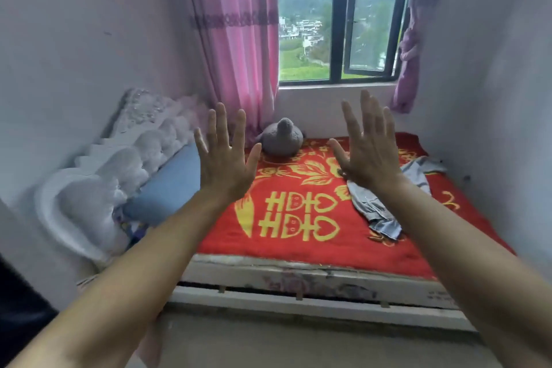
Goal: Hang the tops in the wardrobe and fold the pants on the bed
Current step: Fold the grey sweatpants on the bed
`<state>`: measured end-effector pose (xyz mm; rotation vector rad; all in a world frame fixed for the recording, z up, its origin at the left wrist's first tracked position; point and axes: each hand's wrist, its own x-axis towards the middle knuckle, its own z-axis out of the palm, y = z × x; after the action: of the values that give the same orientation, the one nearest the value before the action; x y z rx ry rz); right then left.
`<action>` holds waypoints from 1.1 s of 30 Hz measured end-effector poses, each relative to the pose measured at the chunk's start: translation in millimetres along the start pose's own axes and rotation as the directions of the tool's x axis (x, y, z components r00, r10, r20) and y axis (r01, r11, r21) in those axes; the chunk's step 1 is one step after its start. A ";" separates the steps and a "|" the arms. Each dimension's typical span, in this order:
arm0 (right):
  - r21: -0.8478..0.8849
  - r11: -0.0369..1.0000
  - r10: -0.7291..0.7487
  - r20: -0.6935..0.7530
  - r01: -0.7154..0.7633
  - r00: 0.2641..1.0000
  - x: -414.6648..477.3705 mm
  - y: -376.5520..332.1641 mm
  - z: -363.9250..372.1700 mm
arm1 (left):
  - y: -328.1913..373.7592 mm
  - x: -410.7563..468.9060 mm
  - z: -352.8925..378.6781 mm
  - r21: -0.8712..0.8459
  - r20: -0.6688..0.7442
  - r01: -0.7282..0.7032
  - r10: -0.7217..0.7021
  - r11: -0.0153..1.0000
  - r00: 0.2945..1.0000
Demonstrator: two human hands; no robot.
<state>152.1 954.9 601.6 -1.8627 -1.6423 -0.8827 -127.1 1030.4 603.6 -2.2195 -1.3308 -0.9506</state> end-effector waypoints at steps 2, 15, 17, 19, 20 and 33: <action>-0.013 0.999 0.036 0.013 -0.036 0.999 -9.9 33.6 17.4 | 26.1 11.1 32.4 -0.024 0.031 -0.036 0.037 0.999 0.999; -0.203 0.966 0.204 0.223 -0.159 0.953 17.0 220.5 179.4 | 149.2 131.9 281.2 -0.240 0.182 -0.169 0.215 0.956 0.959; -0.219 0.952 0.267 0.261 -0.213 0.928 31.4 245.5 201.1 | 165.7 158.2 311.9 -0.248 0.209 -0.198 0.252 0.948 0.945; -0.236 0.944 0.292 0.264 -0.232 0.919 41.2 270.4 219.5 | 182.6 186.8 342.2 -0.244 0.214 -0.238 0.292 0.940 0.932; -0.237 0.941 0.302 0.256 -0.243 0.918 44.5 282.3 227.1 | 192.1 200.9 355.9 -0.250 0.223 -0.248 0.304 0.936 0.926; -0.224 0.866 0.500 0.357 -0.447 0.789 3.2 495.3 338.2 | 377.1 248.3 545.9 -0.325 0.469 -0.231 0.369 0.917 0.802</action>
<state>689.5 1132.5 403.4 -2.5286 -1.2309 -0.4041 477.2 1343.9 407.5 -2.9277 -1.0292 -0.4194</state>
